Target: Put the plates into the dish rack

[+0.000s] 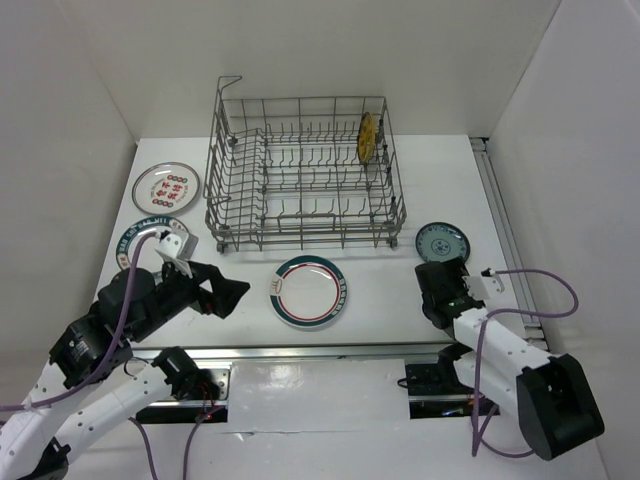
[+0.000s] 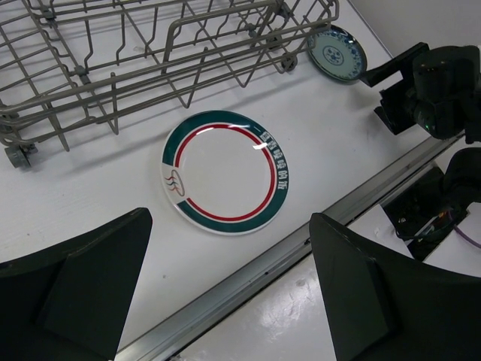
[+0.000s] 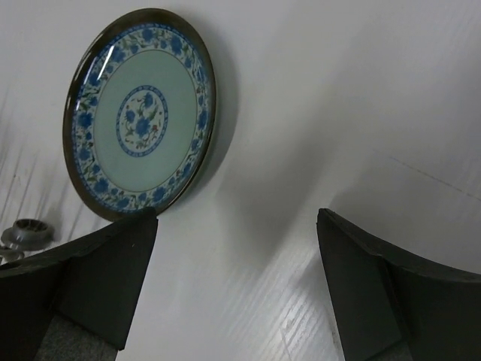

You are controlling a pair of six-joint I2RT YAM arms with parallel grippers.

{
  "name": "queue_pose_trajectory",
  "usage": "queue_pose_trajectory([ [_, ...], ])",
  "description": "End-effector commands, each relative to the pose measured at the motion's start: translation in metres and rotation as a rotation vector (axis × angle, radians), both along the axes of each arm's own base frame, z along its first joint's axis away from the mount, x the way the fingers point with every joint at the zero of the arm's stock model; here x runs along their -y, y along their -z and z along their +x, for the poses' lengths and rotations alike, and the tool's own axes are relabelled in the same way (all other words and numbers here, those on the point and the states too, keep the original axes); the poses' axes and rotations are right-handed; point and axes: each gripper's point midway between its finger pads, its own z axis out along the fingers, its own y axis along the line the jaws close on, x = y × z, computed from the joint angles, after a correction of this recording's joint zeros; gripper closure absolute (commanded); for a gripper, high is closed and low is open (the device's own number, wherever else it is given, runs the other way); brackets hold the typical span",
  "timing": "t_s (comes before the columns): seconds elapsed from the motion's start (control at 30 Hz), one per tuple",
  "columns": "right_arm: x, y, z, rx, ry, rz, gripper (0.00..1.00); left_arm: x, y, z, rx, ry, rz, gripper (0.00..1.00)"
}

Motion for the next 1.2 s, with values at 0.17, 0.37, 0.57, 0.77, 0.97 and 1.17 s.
queue_pose_trajectory([
  [0.17,0.003,-0.001,0.04,0.039,-0.007,0.039,0.07,0.005,-0.013,-0.002,0.05,0.029,-0.04,0.0],
  [0.37,0.008,0.009,0.058,-0.005,-0.088,0.096,0.06,0.004,-0.015,-0.003,0.057,0.029,-0.046,0.0],
  [0.57,0.015,0.024,0.062,-0.048,-0.13,0.166,0.04,-0.003,-0.02,-0.005,0.083,0.008,-0.063,0.0],
  [0.77,0.022,0.036,0.06,-0.096,-0.149,0.224,0.06,-0.005,-0.022,-0.005,0.086,-0.003,-0.075,0.0],
  [0.97,0.021,0.036,0.066,-0.126,-0.195,0.22,0.1,-0.005,-0.022,-0.005,0.086,-0.003,-0.075,0.0],
  [1.17,0.023,0.045,0.052,-0.192,-0.166,0.237,0.22,-0.005,-0.022,-0.005,0.086,-0.003,-0.075,0.0],
])
